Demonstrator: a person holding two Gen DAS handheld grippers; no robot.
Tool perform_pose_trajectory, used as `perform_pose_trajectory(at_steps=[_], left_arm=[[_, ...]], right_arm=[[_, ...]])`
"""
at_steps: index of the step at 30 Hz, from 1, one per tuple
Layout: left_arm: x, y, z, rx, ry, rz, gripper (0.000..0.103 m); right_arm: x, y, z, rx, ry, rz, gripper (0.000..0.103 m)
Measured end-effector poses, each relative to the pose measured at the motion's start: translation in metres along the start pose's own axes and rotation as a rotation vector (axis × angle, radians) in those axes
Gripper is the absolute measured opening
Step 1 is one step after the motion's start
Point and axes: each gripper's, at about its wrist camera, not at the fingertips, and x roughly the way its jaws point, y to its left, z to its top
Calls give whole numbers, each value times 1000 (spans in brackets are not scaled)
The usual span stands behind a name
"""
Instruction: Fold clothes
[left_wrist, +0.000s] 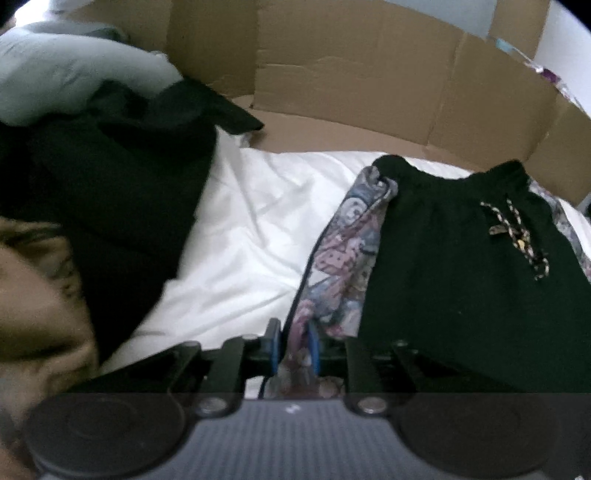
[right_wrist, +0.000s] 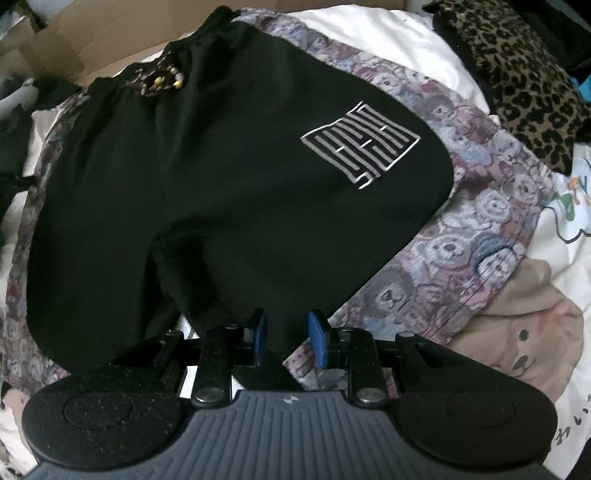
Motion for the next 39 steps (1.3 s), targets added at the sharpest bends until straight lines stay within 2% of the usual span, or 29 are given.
perform_pose_trajectory(at_steps=[2,10,14,19,27,32,34,36,39], left_arm=[[7,-1,2,13,3,11,20],[17,-10,6,88,4,93,20],[11,-7,10,57,16,92,20],[-5,-1,17,17,-12,86,19],[-6,-7,32,24,-26,35,20],[8,-9,37,-9,-12,12,20],[14,-9,40,-27,4,1,20],[22,-7,43,-47,26,-16,26],[38,-1,49,-60,78,15,35]], right_arm=[[0,-4,5,8,-9,-6,32],[12,-21,44,36,-55,-49,32],[17,-30,70,28,-89,-76,32],[27,-44,112,-6,-127,-92,32],[41,-53,155,-167,-109,-128,32],[54,-53,170,-300,-53,-141,32],[57,-51,171,-349,-66,-135,32],[59,-49,172,-400,-101,-130,32],[66,-55,171,-415,-153,-110,32]])
